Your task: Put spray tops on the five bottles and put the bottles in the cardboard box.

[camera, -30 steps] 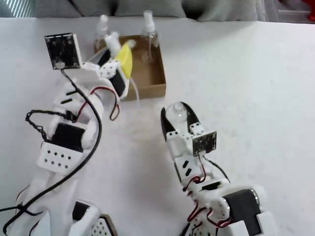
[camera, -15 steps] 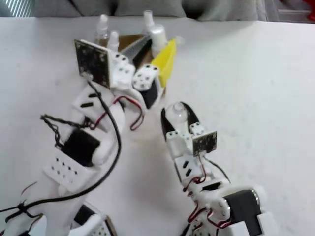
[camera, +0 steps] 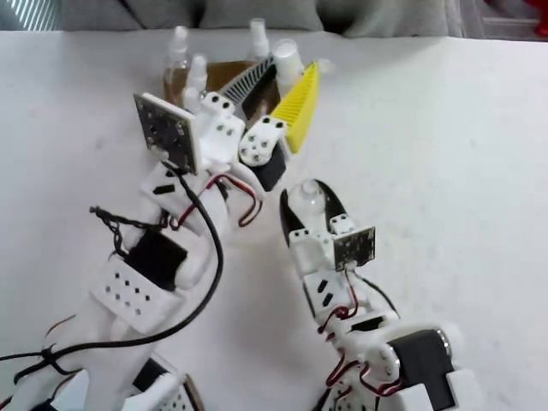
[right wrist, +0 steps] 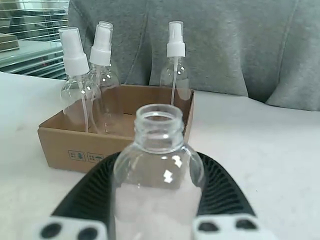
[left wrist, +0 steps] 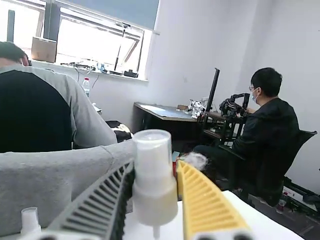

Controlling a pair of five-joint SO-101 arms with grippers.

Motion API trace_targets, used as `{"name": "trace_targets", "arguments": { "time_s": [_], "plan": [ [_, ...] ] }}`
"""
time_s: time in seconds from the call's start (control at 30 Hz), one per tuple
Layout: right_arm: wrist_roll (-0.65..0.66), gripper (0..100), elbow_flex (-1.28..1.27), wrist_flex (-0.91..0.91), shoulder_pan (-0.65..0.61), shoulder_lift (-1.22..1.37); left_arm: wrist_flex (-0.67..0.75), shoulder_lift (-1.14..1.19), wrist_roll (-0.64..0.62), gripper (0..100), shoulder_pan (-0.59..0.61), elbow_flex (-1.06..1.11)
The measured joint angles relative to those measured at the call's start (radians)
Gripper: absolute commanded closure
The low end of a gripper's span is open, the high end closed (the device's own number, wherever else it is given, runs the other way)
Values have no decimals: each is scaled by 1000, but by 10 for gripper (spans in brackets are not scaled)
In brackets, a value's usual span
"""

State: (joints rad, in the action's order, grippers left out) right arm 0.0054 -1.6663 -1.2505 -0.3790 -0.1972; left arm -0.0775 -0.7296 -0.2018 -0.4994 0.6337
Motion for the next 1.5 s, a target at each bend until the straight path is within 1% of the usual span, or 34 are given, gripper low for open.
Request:
{"name": "trace_targets", "arguments": {
  "time_s": [0.1, 0.3, 0.6, 0.83, 1.1, 1.33, 1.5],
  "plan": [
    [0, 983, 0, 0, 0, 0, 32, 0, 0, 976, 0, 46],
    [0, 983, 0, 0, 0, 0, 189, 0, 0, 976, 0, 163],
    [0, 983, 0, 0, 0, 0, 221, 0, -2, 976, 0, 189],
    [0, 983, 0, 0, 0, 0, 358, 0, -2, 976, 0, 293],
    [0, 983, 0, 0, 0, 0, 428, 0, -2, 976, 0, 347],
    [0, 983, 0, 0, 0, 0, 436, 0, -2, 976, -18, 347],
    [0, 983, 0, 0, 0, 0, 436, 0, -2, 976, -38, 402]
  ]
}}
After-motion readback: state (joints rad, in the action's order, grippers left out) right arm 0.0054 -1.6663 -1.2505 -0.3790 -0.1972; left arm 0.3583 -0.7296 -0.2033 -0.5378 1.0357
